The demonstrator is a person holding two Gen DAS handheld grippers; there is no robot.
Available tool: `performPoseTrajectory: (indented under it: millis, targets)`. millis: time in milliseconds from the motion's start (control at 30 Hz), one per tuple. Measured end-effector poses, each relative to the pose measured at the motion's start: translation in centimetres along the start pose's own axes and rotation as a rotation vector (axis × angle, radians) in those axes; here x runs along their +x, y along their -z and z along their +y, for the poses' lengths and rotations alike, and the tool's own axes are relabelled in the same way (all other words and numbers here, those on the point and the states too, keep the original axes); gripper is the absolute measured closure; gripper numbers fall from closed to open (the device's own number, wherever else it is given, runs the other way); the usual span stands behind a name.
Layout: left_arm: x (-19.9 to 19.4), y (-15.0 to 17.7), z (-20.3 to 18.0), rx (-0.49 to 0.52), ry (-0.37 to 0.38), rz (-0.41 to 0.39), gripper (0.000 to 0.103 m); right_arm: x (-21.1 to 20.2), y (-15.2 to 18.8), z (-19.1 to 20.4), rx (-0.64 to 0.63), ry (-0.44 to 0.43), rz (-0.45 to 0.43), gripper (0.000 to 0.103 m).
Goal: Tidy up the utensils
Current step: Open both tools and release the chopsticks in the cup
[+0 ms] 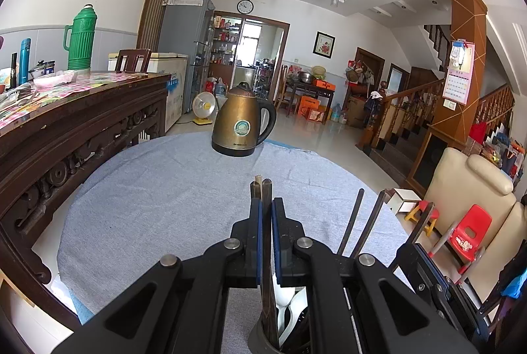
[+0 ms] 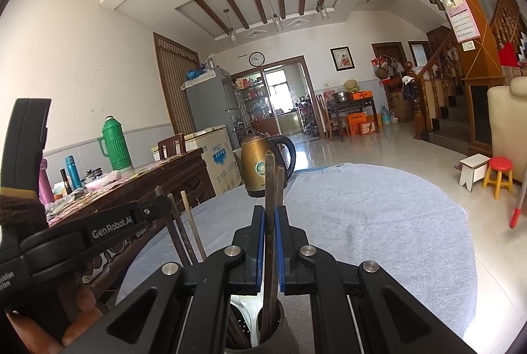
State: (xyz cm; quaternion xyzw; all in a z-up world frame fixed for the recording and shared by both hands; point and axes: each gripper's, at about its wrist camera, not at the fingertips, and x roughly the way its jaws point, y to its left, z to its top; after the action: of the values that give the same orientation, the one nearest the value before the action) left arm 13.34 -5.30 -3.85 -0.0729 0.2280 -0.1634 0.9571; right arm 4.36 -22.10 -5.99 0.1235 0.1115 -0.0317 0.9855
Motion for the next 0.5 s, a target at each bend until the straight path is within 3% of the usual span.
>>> performPoseTrajectory:
  millis: [400, 500]
  targets:
    - [-0.5, -0.1, -0.1, -0.008, 0.014, -0.045, 0.097, -1.1, -0.2, -0.2, -0.023, 0.006, -0.059, 0.096]
    - [0.0, 0.2, -0.1, -0.007, 0.011, -0.024, 0.097, -0.6, 0.0, -0.1, -0.029, 0.004, -0.026, 0.096]
